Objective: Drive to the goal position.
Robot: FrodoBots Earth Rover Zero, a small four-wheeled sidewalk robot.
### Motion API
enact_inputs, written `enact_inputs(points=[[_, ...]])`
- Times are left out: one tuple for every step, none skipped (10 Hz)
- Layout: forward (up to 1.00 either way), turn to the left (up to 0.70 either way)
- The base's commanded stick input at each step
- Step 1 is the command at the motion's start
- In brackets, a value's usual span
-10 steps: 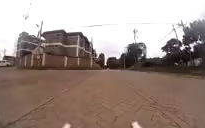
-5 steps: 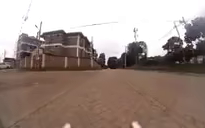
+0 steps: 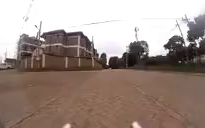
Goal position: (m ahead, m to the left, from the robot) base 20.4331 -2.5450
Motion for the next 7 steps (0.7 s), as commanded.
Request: enact_inputs(points=[[0.70,0.00],[0.70,0.04],[0.70,0.02],[0.70,0.00],[0.70,0.00],[0.70,0.00],[0.70,-0.10]])
